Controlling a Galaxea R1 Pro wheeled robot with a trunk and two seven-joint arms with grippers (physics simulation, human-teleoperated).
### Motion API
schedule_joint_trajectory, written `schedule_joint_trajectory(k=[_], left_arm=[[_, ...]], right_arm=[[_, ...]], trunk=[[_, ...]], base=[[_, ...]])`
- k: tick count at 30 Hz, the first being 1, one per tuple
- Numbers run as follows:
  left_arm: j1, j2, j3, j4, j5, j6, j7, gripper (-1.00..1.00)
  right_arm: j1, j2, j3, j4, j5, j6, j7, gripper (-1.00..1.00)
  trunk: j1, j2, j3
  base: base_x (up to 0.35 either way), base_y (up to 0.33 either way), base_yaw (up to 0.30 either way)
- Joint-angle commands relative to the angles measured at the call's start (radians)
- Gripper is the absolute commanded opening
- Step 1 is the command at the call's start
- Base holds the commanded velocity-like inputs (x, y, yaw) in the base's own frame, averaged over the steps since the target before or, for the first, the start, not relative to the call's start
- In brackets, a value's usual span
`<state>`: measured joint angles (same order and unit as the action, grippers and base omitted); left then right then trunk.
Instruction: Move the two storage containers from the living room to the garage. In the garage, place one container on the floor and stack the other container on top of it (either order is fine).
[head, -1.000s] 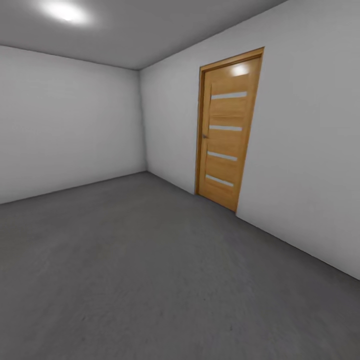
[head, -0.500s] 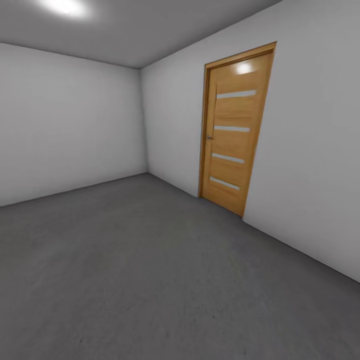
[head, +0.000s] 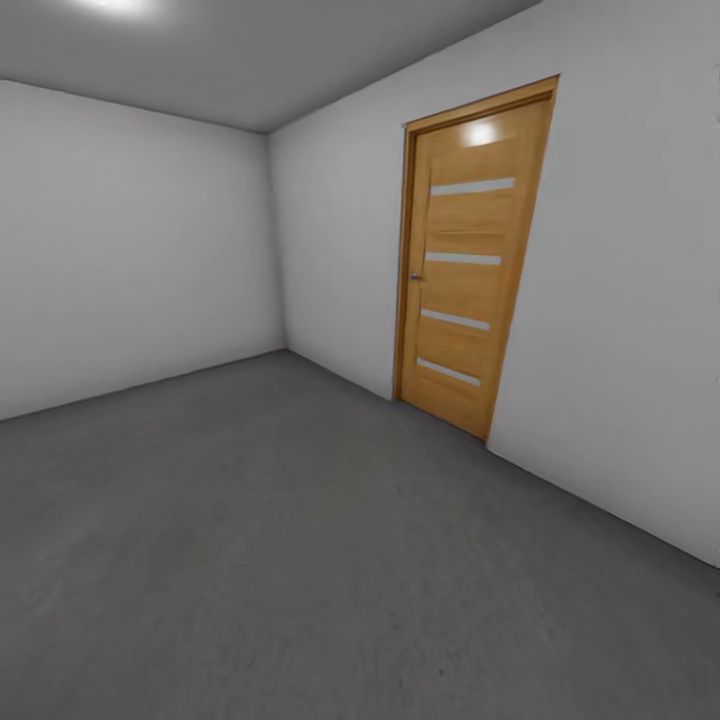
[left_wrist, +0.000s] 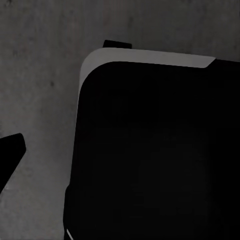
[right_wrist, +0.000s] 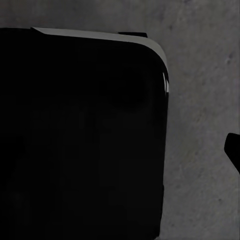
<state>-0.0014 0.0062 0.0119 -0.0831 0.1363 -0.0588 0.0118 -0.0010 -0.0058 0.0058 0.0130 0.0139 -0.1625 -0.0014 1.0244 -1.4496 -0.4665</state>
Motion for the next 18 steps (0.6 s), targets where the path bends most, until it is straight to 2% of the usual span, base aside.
schedule_joint_trajectory(k=[1, 10, 18], left_arm=[[0.0, 0.0, 0.0, 0.0, 0.007, -0.003, 0.0, 1.0], [0.0, 0.001, 0.0, 0.0, 0.007, -0.003, 0.0, 1.0], [0.0, 0.001, 0.0, 0.0, 0.007, -0.003, 0.0, 1.0]], right_arm=[[-0.001, 0.0, 0.0, 0.001, 0.001, -0.005, 0.0, 1.0], [-0.001, 0.0, 0.0, 0.001, 0.001, -0.004, 0.0, 1.0], [-0.001, 0.0, 0.0, 0.001, 0.001, -0.003, 0.0, 1.0]], trunk=[[0.001, 0.0, -0.001], [0.001, 0.0, -0.001], [0.001, 0.0, -0.001]], base=[[0.321, 0.15, -0.233], [0.321, 0.104, -0.24], [0.321, 0.02, -0.242]])
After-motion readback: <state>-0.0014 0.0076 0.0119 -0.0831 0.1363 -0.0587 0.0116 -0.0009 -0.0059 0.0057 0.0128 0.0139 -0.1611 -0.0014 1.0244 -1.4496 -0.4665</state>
